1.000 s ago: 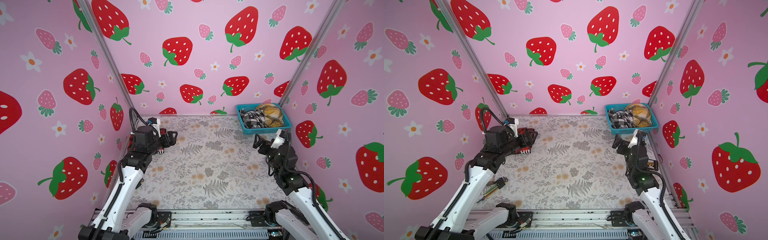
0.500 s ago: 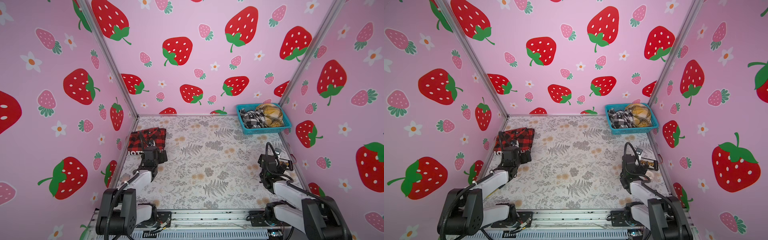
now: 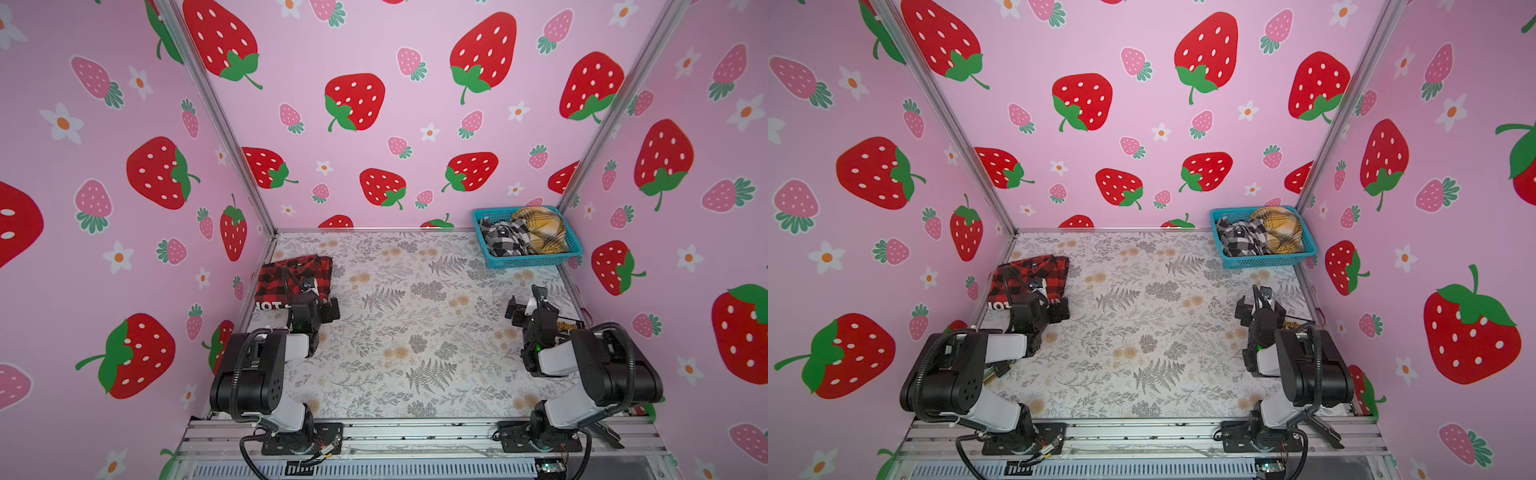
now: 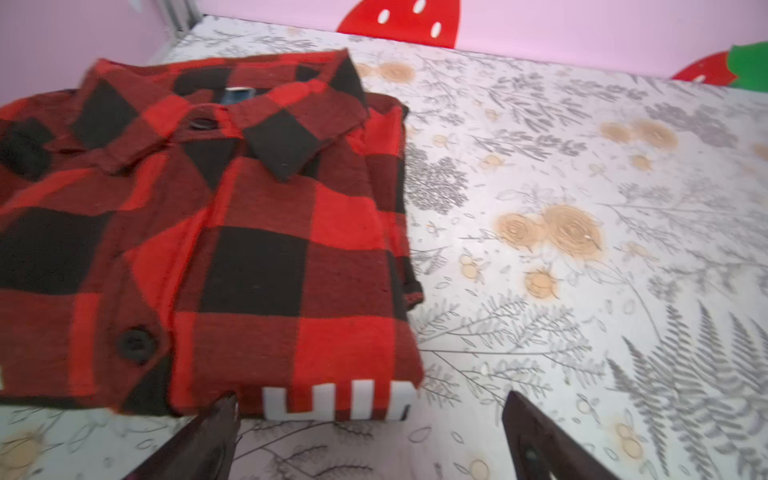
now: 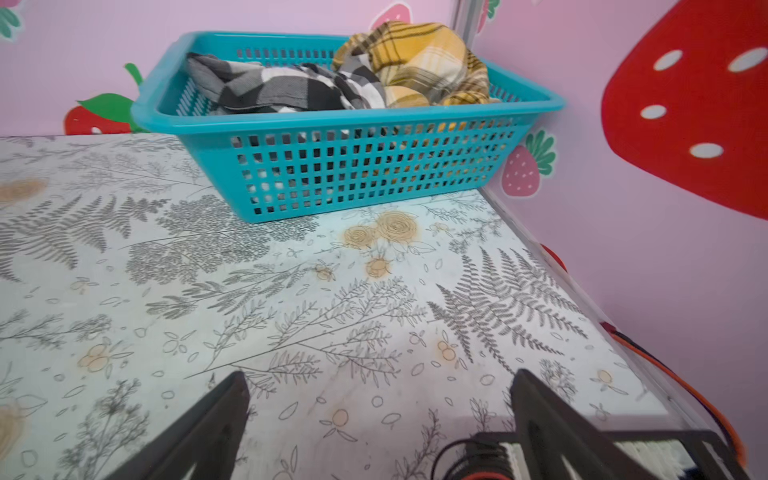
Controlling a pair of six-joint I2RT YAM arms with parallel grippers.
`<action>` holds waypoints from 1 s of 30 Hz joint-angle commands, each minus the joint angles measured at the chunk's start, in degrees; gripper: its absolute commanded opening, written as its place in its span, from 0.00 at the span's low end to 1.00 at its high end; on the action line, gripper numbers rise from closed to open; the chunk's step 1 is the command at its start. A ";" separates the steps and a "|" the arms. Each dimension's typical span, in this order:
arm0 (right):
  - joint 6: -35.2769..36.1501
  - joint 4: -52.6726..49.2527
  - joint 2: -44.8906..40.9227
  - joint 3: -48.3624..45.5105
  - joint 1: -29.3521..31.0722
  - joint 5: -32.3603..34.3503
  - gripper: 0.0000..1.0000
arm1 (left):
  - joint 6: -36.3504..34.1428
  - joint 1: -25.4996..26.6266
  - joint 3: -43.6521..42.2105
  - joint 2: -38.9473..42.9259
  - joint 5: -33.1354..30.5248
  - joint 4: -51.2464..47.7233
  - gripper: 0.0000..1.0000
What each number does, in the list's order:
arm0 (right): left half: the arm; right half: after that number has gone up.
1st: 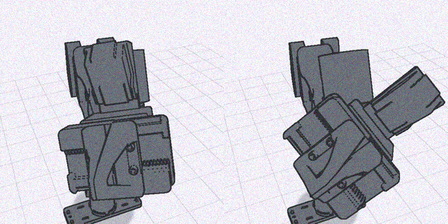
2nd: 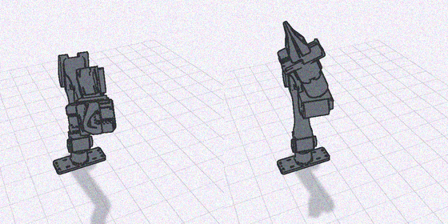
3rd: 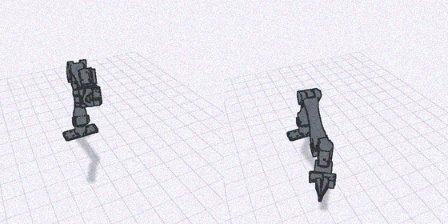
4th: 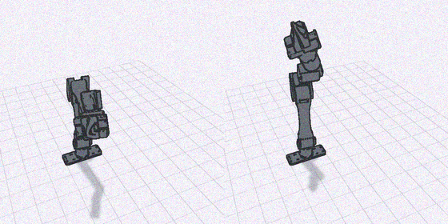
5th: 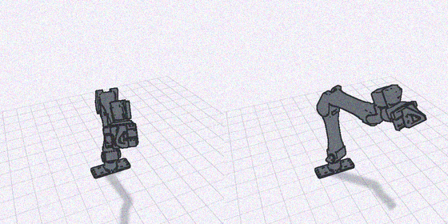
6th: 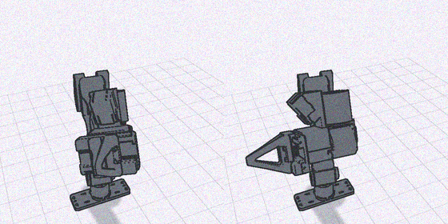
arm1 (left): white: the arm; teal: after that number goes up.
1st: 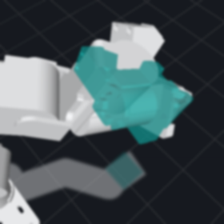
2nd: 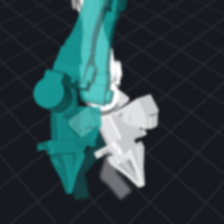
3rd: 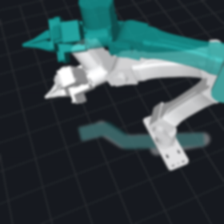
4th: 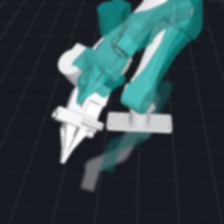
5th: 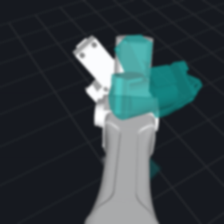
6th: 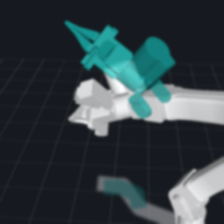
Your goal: Fold and stack the long sleeve shirts
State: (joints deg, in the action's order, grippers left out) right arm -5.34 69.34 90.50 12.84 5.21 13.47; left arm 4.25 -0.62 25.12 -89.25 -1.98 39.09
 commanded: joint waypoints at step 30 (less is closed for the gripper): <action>3.50 3.84 -0.41 1.77 2.16 0.60 0.99 | -2.70 0.27 1.27 0.37 0.77 4.15 0.99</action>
State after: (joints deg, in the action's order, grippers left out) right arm -2.87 71.11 90.48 13.89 7.03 13.30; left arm 2.76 -0.25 25.15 -89.30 -0.93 41.74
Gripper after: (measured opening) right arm 0.993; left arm 0.990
